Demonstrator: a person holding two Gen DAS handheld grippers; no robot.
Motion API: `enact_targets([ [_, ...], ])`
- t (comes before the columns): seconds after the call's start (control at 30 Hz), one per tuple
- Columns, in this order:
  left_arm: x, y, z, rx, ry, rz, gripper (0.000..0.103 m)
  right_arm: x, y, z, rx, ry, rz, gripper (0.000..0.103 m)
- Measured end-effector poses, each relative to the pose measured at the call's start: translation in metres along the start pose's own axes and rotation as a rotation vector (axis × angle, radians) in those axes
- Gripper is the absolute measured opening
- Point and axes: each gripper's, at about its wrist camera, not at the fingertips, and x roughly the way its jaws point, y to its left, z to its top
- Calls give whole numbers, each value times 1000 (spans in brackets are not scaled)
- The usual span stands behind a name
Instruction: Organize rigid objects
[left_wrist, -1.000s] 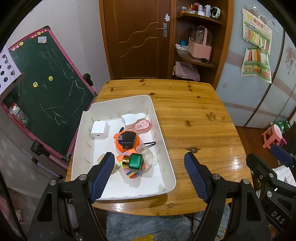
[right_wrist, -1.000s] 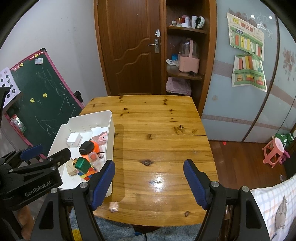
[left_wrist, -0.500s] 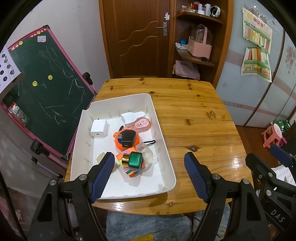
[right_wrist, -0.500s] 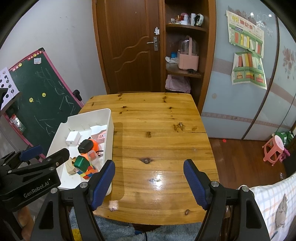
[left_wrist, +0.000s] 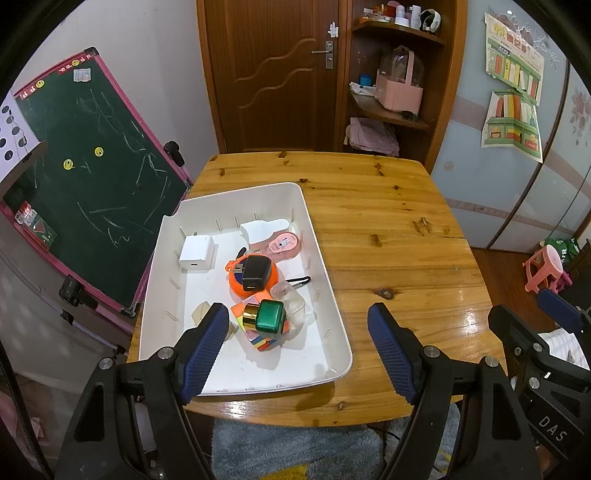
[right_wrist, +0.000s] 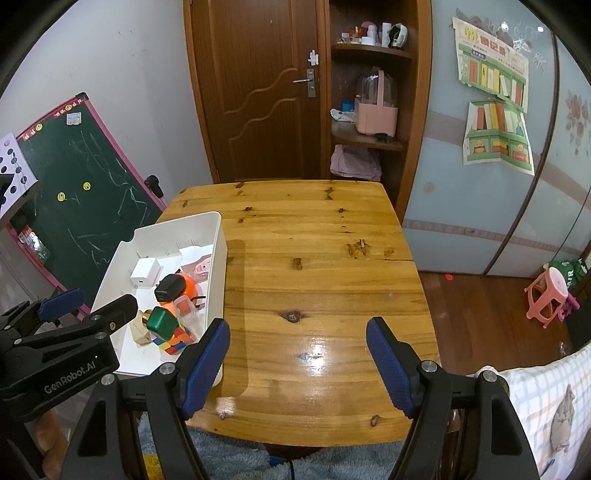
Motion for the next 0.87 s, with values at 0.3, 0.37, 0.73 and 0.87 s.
enact_targets([
  [0.3, 2, -1, -3, -1, 4, 0, 81, 1, 0, 0, 2, 4, 0, 77],
  [0.37, 2, 0, -1, -2, 2, 0, 81, 2, 1, -1, 3, 7, -1, 77],
  [0.73, 7, -3, -8, -12, 17, -4, 81, 3, 0, -2, 5, 10, -1, 77],
  [0.87, 7, -2, -7, -12, 18, -4, 81, 4, 0, -2, 6, 11, -2, 77],
])
